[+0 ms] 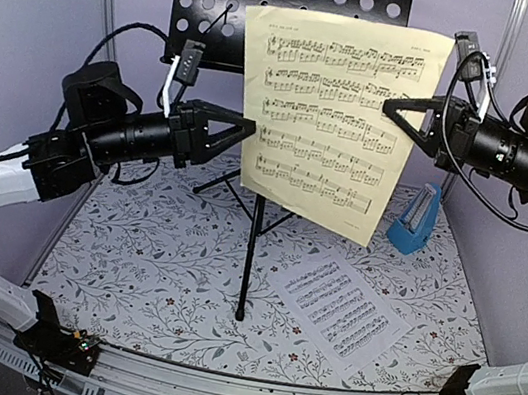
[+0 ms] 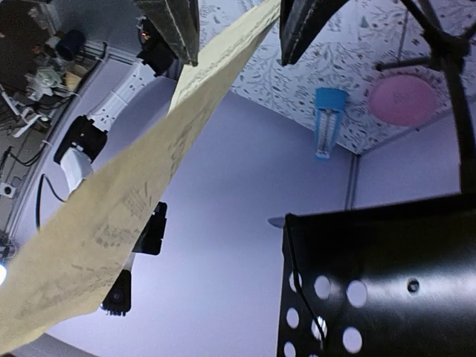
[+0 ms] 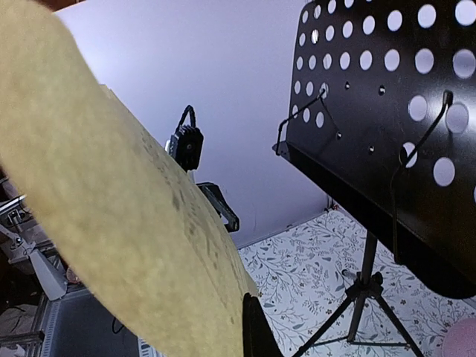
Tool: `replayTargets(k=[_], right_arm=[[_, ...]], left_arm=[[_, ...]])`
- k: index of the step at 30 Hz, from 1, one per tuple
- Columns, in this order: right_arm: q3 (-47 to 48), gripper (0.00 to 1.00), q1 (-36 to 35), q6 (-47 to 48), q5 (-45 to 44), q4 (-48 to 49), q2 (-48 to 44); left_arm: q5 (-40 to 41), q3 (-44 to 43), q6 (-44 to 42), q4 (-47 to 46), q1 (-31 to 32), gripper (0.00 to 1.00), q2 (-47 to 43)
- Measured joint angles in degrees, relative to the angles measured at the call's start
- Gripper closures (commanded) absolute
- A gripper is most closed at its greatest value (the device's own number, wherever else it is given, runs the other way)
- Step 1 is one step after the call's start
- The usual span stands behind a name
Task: Set up the instrument practice props
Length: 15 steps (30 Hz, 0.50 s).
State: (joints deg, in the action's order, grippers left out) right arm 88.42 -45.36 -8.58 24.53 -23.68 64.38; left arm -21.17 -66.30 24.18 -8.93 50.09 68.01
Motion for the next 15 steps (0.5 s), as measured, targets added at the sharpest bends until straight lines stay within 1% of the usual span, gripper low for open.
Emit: replayTargets(k=[3, 7, 10, 13, 15], right_arm=[[5.4, 1.0, 0.0, -0.2, 0.0, -0.8, 1.8], [14.5, 1.0, 0.0, -0.9, 0.0, -2.7, 6.4], [23.5, 1.0, 0.0, -1.8, -0.7, -5.1, 11.8], [32.7, 1.0, 0.0, -2.8, -1.9, -7.3, 17.5], [37.0, 1.0, 0.0, -3.7, -2.9, -7.9, 20.5]], left_arm=[[7.9, -1.9, -4.9, 3.5, 0.7, 0.57, -3.8], [19.5, -7.4, -11.9, 8.7, 1.0, 0.58, -6.1], [27.1, -12.4, -16.8, 12.5, 1.0, 0.58, -5.7], [34.0, -18.2, -22.4, 16.3, 1.0, 0.52, -3.5], [36.5, -21.2, -25.4, 18.4, 0.8, 0.51, -2.1]])
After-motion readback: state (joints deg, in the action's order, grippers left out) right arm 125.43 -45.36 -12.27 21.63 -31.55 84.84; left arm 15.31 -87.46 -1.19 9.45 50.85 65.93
